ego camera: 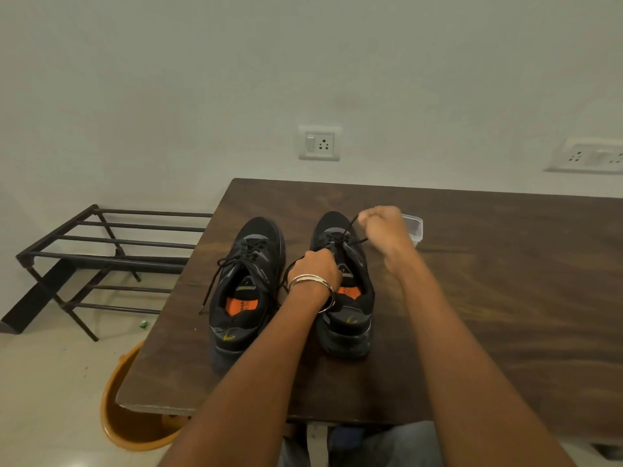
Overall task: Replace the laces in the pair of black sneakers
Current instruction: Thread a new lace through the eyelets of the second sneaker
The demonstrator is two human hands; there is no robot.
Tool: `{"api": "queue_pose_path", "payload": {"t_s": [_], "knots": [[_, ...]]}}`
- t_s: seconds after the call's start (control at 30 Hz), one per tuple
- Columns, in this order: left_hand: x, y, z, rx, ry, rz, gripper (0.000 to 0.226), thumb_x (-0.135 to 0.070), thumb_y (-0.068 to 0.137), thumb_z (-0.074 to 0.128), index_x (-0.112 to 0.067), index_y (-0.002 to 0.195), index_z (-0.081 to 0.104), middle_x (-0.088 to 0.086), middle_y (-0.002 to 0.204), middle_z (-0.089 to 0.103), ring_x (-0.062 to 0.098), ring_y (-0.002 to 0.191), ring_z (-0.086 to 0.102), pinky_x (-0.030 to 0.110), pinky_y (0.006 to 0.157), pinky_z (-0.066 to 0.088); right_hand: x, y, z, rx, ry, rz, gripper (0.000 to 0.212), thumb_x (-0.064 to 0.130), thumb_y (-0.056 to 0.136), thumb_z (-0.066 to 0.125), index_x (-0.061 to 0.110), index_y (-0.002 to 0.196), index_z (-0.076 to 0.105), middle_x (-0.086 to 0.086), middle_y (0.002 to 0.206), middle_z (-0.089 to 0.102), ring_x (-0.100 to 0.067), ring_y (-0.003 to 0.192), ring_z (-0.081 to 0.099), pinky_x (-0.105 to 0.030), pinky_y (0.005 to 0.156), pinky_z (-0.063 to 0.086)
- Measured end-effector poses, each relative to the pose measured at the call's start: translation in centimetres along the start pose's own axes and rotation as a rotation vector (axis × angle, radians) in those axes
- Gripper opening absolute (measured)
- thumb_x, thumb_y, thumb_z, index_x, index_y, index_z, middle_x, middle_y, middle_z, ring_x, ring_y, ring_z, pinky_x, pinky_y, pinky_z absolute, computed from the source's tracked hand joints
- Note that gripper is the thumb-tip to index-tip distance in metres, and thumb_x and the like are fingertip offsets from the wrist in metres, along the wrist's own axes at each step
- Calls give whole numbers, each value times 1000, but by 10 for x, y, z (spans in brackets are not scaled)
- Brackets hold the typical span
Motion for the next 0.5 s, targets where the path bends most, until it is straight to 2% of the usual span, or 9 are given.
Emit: {"api": "queue_pose_path", "payload": {"t_s": [0.03, 0.1, 0.13, 0.2, 0.27, 0.33, 0.4, 0.47, 0.5], "knots": [[0, 0, 0, -2, 4, 4, 23, -21, 95, 47, -8, 111, 59, 15, 112, 61, 34, 98, 60, 39, 72, 44, -4, -1, -8, -20, 252, 59, 24, 1, 89, 44, 0, 81, 67, 0, 87, 63, -21, 97, 56, -41, 90, 40], [-2, 0, 0, -1, 11, 14, 21, -20, 95, 47, -8, 109, 59, 14, 110, 61, 32, 92, 59, 38, 70, 44, -11, -3, -20, -61, 578, 137, 26, -4, 89, 39, 8, 79, 60, -2, 80, 67, -18, 77, 64, -34, 72, 39], [-3, -1, 0, 1, 13, 17, 21, -20, 95, 47, -8, 108, 59, 13, 109, 61, 32, 93, 59, 38, 69, 44, -13, -4, -21, -68, 660, 150, 27, -4, 90, 38, 12, 80, 57, -3, 78, 67, -17, 71, 66, -31, 66, 38], [-3, -1, 1, 7, 10, 18, 20, -20, 95, 47, -8, 107, 59, 13, 109, 61, 34, 96, 60, 39, 70, 46, -14, -5, -18, -72, 673, 139, 24, -3, 93, 39, 13, 87, 55, -4, 73, 62, -17, 62, 61, -27, 58, 40], [-2, 0, 1, 12, 1, 13, 21, -19, 94, 47, -8, 108, 58, 14, 111, 61, 35, 98, 60, 40, 73, 46, -9, -1, -13, -56, 507, 58, 18, 0, 95, 46, 13, 96, 58, -3, 79, 59, -14, 68, 55, -24, 61, 44], [-2, 0, 1, 14, -5, 11, 23, -20, 94, 48, -8, 111, 58, 14, 113, 60, 35, 101, 60, 41, 75, 46, 4, 4, -2, 2, 120, -112, 16, 7, 93, 55, 20, 93, 64, 3, 92, 64, -9, 82, 57, -27, 76, 48], [-1, 1, 1, 12, -4, 11, 26, -23, 95, 48, -8, 114, 57, 15, 115, 60, 35, 102, 59, 40, 74, 45, 5, 4, 21, 98, -353, -233, 16, 15, 91, 63, 28, 82, 67, 5, 101, 66, -15, 98, 59, -44, 92, 45], [-1, 2, 1, 12, -6, 10, 27, -26, 96, 49, -9, 115, 57, 15, 116, 60, 34, 102, 59, 39, 73, 43, -3, 0, 41, 187, -690, -260, 11, 20, 90, 65, 26, 94, 73, 0, 115, 63, -25, 113, 53, -53, 98, 36], [-1, 3, 3, 16, -11, 8, 28, -27, 96, 48, -9, 115, 57, 14, 116, 59, 34, 103, 59, 39, 74, 43, -4, -4, 46, 199, -783, -273, 16, 21, 90, 65, 23, 102, 74, -1, 118, 61, -27, 116, 51, -56, 99, 34]]}}
Point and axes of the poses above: each hand's wrist, its own y-axis towards the middle knuckle, its own z-axis out of the palm, x = y × z, the point moved 9 cm from there along y, towards the middle knuckle
